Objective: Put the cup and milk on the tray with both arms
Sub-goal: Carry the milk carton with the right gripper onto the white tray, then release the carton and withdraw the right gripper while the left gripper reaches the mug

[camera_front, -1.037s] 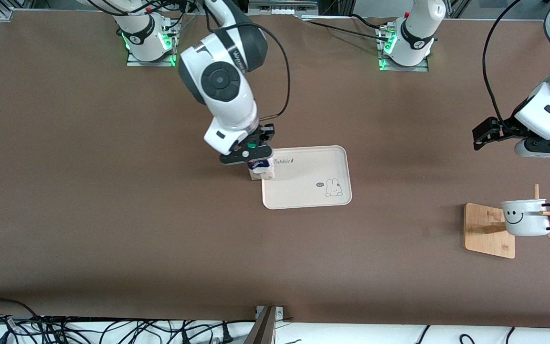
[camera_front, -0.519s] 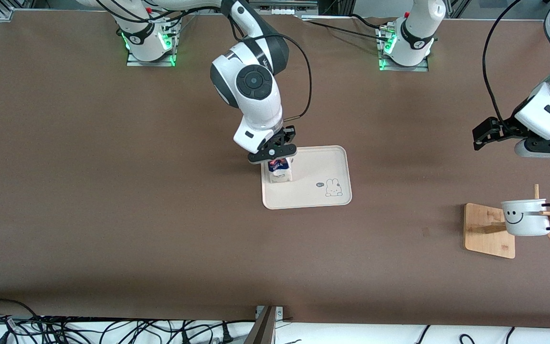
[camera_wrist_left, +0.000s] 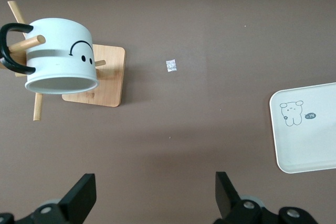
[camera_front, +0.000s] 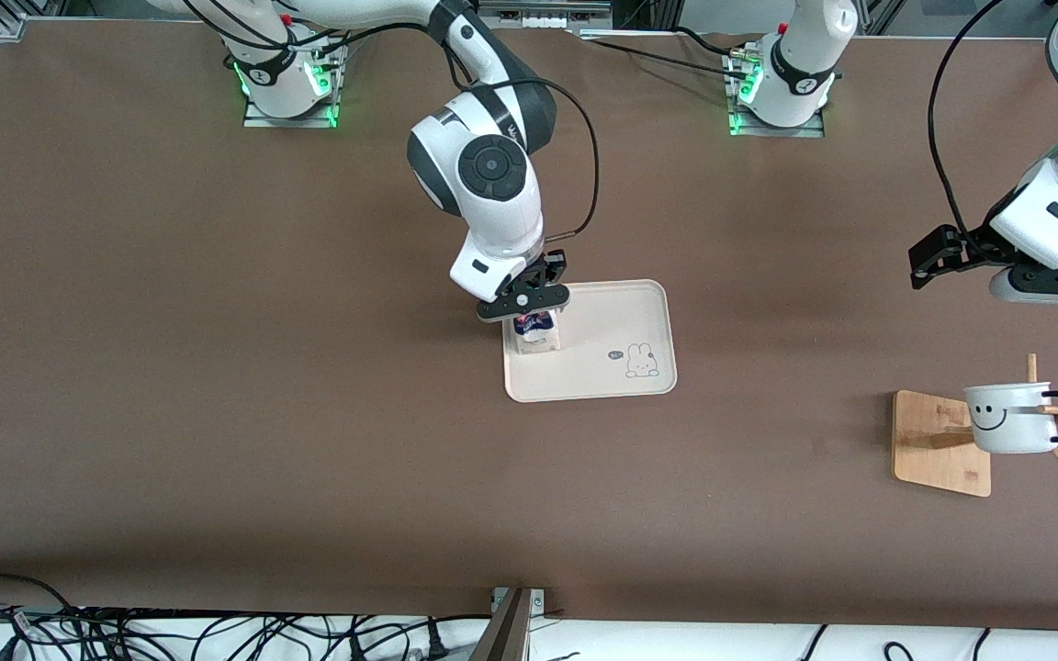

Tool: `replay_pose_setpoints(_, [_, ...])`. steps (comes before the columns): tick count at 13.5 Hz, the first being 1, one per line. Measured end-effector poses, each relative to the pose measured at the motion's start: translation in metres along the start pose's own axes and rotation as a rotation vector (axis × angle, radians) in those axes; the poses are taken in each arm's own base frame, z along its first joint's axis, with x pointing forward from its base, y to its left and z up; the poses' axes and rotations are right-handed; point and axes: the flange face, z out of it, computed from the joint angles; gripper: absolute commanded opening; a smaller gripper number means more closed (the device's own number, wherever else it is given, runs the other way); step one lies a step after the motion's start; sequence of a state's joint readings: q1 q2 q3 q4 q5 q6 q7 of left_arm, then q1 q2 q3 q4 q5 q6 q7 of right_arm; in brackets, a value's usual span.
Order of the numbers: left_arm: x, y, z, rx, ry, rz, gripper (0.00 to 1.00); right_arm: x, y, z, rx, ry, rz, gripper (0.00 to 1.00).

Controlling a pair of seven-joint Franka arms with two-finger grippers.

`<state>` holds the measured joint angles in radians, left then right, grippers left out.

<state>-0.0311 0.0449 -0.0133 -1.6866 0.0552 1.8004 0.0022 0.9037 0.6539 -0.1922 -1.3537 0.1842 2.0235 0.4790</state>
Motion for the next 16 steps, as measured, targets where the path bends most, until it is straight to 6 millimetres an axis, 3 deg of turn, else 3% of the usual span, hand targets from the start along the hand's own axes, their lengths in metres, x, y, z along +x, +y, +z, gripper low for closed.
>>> replay_pose_setpoints(3, [0.008, 0.000, -0.005, 0.000, 0.007, -0.002, 1.00, 0.004, 0.002, -0.002, 0.001, 0.012, 0.020, 1.00])
replay_pose_setpoints(5, [0.021, -0.001, -0.003, -0.001, 0.011, -0.004, 1.00, 0.010, 0.003, -0.015, 0.011, 0.037, 0.039, 1.00])
replay_pose_setpoints(8, [0.054, -0.005, 0.019, 0.000, 0.002, -0.013, 1.00, 0.014, 0.004, -0.041, 0.030, 0.071, 0.047, 1.00])
replay_pose_setpoints(11, [0.077, -0.027, 0.048, 0.004, -0.017, -0.062, 1.00, 0.021, 0.019, -0.061, 0.035, 0.081, 0.073, 1.00])
replay_pose_setpoints(13, [0.079, -0.045, 0.059, 0.007, -0.023, -0.209, 1.00, 0.033, 0.050, -0.090, 0.040, 0.098, 0.119, 1.00])
replay_pose_setpoints(14, [0.077, -0.048, 0.061, 0.013, -0.025, -0.293, 1.00, 0.041, 0.078, -0.110, 0.035, 0.107, 0.159, 1.00])
replay_pose_setpoints(16, [0.072, -0.046, 0.063, 0.059, 0.012, -0.383, 1.00, 0.058, 0.153, -0.149, 0.017, 0.114, 0.247, 1.00])
